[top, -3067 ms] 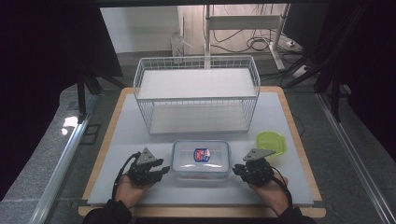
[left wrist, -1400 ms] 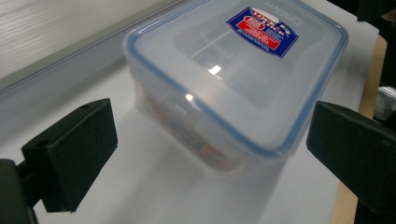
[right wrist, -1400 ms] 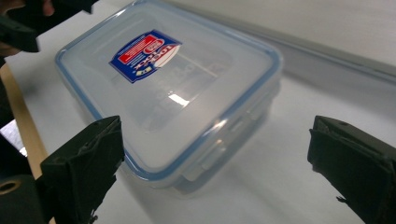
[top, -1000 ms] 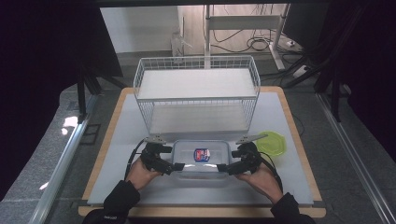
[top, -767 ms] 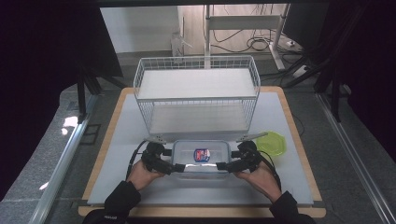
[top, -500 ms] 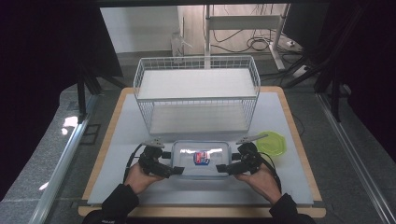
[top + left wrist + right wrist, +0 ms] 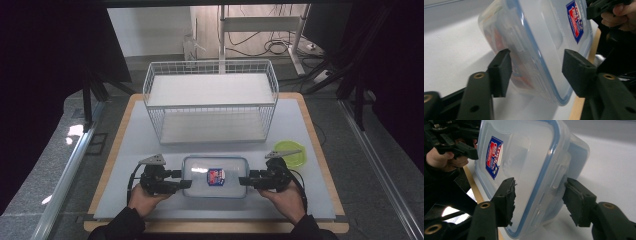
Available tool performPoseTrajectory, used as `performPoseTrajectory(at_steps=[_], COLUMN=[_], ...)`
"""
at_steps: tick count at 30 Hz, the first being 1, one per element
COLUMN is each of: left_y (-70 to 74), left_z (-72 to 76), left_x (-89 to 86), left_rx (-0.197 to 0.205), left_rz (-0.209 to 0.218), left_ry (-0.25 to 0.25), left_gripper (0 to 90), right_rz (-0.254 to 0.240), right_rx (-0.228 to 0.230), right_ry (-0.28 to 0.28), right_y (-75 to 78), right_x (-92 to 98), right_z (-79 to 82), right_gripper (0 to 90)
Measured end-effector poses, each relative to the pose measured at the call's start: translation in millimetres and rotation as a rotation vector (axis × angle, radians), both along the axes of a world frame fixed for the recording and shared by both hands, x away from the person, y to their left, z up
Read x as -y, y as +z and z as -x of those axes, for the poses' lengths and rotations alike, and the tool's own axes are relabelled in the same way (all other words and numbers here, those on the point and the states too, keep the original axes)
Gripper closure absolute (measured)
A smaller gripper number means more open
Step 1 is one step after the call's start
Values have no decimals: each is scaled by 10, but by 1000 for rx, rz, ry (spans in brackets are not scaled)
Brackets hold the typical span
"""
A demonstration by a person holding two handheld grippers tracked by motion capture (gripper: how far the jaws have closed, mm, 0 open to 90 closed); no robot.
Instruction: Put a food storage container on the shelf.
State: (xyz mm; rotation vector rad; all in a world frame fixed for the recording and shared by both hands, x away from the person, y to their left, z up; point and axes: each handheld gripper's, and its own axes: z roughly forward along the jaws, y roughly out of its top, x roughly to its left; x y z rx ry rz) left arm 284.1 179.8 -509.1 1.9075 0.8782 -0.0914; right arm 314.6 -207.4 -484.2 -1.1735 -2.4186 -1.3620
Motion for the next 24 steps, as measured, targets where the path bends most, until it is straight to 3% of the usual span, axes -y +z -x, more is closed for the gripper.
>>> performPoseTrajectory(at_steps=[2, 5, 7, 8, 11, 13, 14, 16, 17, 21, 24], left_y=[-2, 4, 3, 0, -16, -28, -71, -88, -74, -56, -7], left_z=[22, 59, 81, 93, 97, 84, 46, 31, 36, 36, 41], left_x=[-9, 1, 3, 2, 0, -4, -6, -12, -16, -49, -40], left_rx=[0, 8, 15, 19, 16, 1, -38, -50, -38, -57, -43], left_rz=[8, -2, -16, -16, -10, -3, 15, 30, 26, 56, 28], left_ry=[4, 9, 9, 8, 7, 8, 0, 0, 4, 23, 62], left_gripper=[454, 456, 445, 446, 443, 429, 408, 395, 405, 489, 510], right_rz=[5, 25, 9, 18, 9, 11, -3, -14, -18, -37, -23], right_rx=[-8, -48, -36, -18, -25, -27, -34, -47, -53, -68, -29], right_ry=[6, 32, 14, 13, 19, 20, 16, 10, 9, -1, -17], right_y=[6, -63, -74, -45, -51, -47, -52, -64, -70, -84, -50], right_x=[5, -30, -19, -10, 2, -1, 5, 15, 21, 33, -8], right_z=[26, 40, 61, 64, 55, 55, 52, 46, 41, 33, 68], right_gripper=[456, 361, 435, 444, 453, 453, 454, 457, 458, 475, 495])
